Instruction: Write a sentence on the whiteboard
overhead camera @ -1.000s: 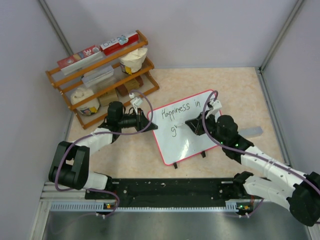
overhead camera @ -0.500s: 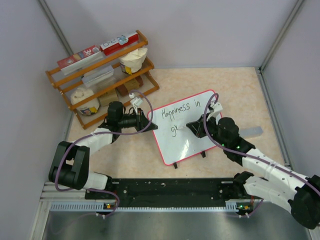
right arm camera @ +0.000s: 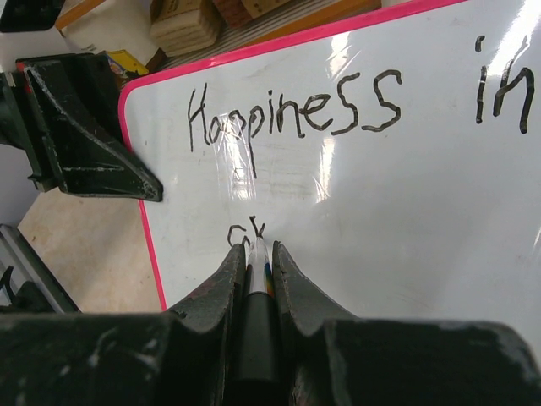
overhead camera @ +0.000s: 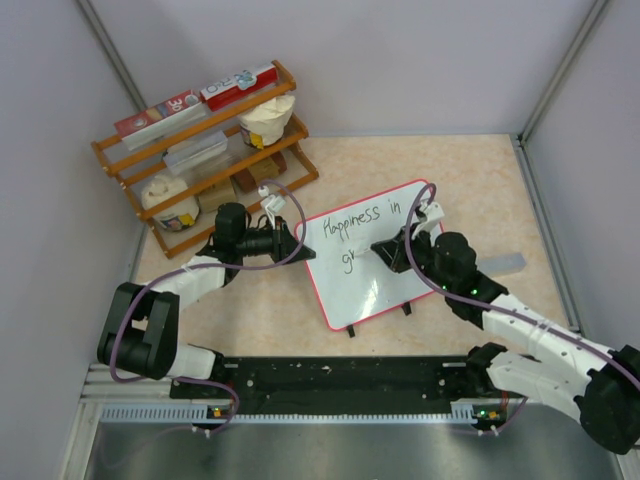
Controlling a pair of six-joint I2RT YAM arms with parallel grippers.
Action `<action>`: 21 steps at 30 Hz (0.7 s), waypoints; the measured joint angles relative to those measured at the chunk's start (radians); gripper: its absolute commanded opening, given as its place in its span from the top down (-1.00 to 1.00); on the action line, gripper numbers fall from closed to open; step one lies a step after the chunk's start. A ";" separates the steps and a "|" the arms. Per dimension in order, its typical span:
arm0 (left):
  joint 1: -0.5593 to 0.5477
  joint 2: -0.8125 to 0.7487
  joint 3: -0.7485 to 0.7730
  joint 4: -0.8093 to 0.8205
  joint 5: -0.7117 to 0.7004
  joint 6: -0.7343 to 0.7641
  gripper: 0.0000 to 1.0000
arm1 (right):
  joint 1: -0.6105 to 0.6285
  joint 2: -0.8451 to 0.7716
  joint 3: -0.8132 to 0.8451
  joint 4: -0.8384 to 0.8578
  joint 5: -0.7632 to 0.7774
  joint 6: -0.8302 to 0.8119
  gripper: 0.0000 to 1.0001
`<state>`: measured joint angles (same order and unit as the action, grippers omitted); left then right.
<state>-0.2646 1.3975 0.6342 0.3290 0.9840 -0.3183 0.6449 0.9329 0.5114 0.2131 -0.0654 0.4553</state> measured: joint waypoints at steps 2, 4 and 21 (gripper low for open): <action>0.000 0.000 0.000 0.000 0.000 0.000 1.00 | 0.000 0.005 0.005 0.005 0.002 0.000 1.00; 0.000 0.000 0.000 0.000 0.000 0.000 1.00 | 0.000 0.010 0.011 0.006 0.004 0.000 1.00; 0.000 0.000 0.000 0.000 0.000 0.000 1.00 | -0.023 0.027 0.033 0.010 0.016 0.003 1.00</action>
<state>-0.2646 1.3975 0.6342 0.3290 0.9836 -0.3187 0.6220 0.9604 0.5446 0.2234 -0.0498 0.4583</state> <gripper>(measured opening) 0.239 0.115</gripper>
